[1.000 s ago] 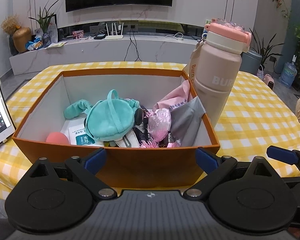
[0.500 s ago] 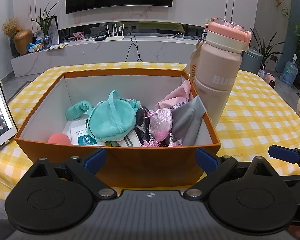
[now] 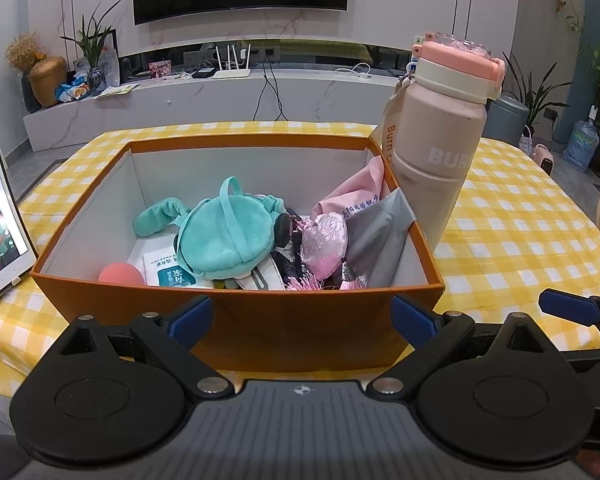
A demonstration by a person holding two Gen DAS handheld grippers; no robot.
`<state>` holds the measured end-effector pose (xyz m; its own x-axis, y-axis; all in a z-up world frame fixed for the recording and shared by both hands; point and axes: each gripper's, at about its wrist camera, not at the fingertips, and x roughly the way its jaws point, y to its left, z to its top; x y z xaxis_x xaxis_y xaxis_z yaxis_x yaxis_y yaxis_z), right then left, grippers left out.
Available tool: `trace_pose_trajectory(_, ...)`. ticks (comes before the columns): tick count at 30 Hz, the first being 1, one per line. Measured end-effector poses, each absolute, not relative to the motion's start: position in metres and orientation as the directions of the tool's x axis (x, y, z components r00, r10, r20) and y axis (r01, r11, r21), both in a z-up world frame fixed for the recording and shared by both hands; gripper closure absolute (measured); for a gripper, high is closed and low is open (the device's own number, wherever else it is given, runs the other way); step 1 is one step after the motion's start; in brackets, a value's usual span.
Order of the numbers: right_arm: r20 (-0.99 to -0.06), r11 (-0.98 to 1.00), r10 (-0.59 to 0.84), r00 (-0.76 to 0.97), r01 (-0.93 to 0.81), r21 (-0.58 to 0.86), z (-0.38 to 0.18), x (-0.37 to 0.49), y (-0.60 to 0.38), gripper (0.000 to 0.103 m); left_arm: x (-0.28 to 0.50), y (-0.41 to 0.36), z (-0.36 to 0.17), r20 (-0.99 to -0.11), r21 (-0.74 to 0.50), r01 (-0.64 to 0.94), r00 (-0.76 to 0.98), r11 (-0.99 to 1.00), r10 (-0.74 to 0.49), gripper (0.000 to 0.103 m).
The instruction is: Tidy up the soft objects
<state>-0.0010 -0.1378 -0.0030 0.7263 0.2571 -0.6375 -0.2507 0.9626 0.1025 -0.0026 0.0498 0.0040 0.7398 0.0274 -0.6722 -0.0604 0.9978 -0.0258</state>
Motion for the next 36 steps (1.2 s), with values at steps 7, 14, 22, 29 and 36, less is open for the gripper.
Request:
trace_pose_trajectory(7, -0.638, 0.964, 0.250, 0.728, -0.249, 0.094, -0.0028, -0.0015, -0.1368, 0.007, -0.0025, 0.0499, 0.0033, -0.677, -0.023, -0.064, 0.735, 0.998, 0.031, 0.000)
trace_pose_trajectory(14, -0.641, 0.965, 0.242, 0.728, -0.247, 0.083, -0.0030, -0.0017, -0.1365, 0.007, -0.0032, 0.0489, 0.0031, -0.674, -0.014, -0.063, 0.738, 0.998, 0.037, 0.000)
trace_pose_trajectory(22, -0.637, 0.966, 0.236, 0.734, -0.246, 0.076, -0.0024, -0.0029, -0.1364, 0.008, -0.0030, 0.0496, 0.0030, -0.679, -0.025, -0.065, 0.733, 0.998, 0.031, 0.000)
trace_pose_trajectory(29, -0.640, 0.967, 0.234, 0.732, -0.246, 0.072, -0.0026, -0.0029, -0.1349, 0.008, -0.0027, 0.0499, 0.0025, -0.685, -0.028, -0.068, 0.727, 0.997, 0.030, 0.000)
trace_pose_trajectory(36, -0.641, 0.966, 0.235, 0.731, -0.248, 0.070, -0.0028, -0.0027, -0.1339, 0.008, -0.0026, 0.0506, 0.0029, -0.688, -0.031, -0.070, 0.725, 0.997, 0.030, 0.000)
